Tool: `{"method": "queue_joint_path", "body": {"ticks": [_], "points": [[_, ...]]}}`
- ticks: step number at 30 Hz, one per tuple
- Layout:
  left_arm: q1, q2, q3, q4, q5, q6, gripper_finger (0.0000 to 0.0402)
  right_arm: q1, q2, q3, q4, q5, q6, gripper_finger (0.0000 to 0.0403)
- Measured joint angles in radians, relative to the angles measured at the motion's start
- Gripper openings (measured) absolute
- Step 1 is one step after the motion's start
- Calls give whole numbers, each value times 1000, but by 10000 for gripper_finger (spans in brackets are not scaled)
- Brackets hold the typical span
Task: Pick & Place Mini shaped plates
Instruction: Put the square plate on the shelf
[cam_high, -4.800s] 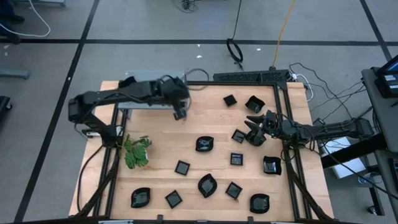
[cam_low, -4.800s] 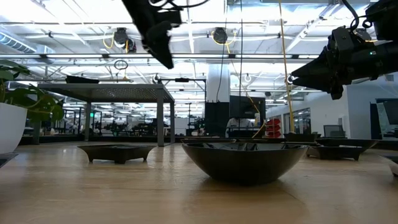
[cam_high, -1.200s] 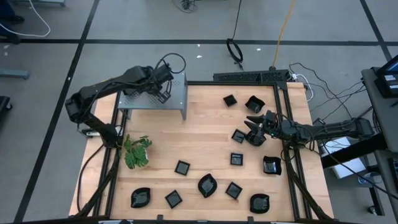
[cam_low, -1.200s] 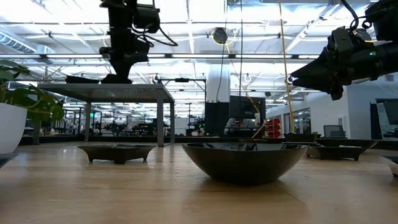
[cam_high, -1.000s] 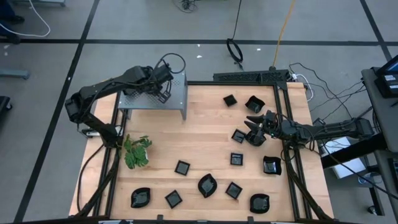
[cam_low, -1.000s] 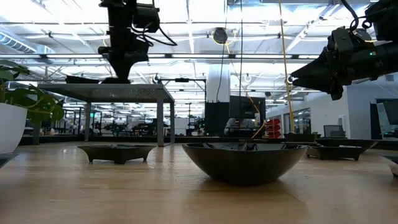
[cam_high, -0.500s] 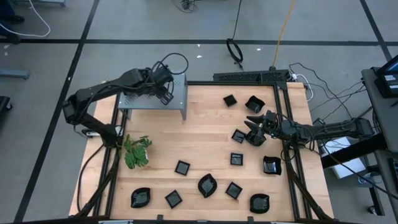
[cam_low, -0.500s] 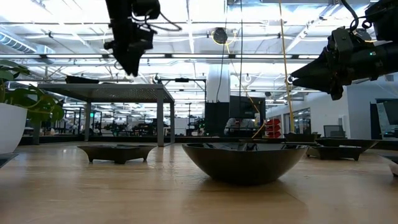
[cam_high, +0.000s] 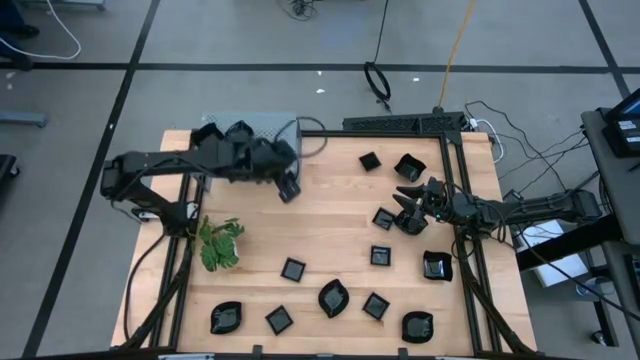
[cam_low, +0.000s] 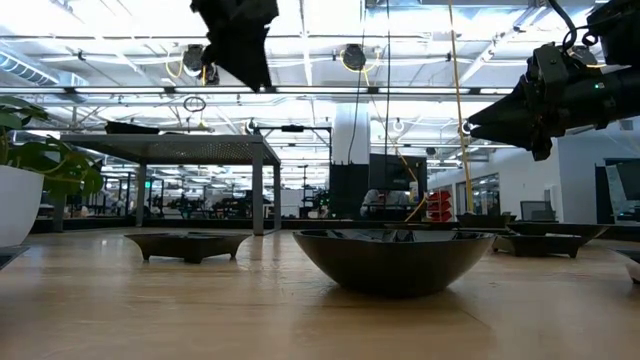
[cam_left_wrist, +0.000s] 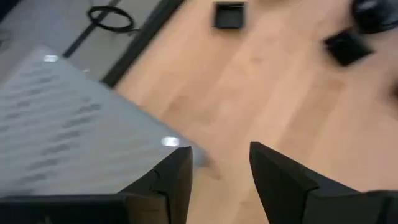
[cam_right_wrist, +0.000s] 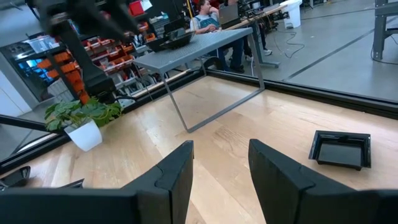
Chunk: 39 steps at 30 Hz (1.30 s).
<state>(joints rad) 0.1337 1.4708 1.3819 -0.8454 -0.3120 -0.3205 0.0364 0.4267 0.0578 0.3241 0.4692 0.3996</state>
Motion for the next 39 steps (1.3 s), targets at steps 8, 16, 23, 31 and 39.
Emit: {"method": "queue_joint_path", "body": {"ticks": [8,16,23,31,39], "points": [[-219,128,0,-5,98,-222,166,0,0,0,0,0,0,142],[-417,260,0,-43,216,-88,166,0,0,0,0,0,0,142],[-529,346,0,-15,208,143,166,0,0,0,0,0,0,142],[-590,457,0,63,190,213,166,0,0,0,0,0,0,142],[-592,545,-1,62,128,150,166,0,0,0,0,0,0,142]]}}
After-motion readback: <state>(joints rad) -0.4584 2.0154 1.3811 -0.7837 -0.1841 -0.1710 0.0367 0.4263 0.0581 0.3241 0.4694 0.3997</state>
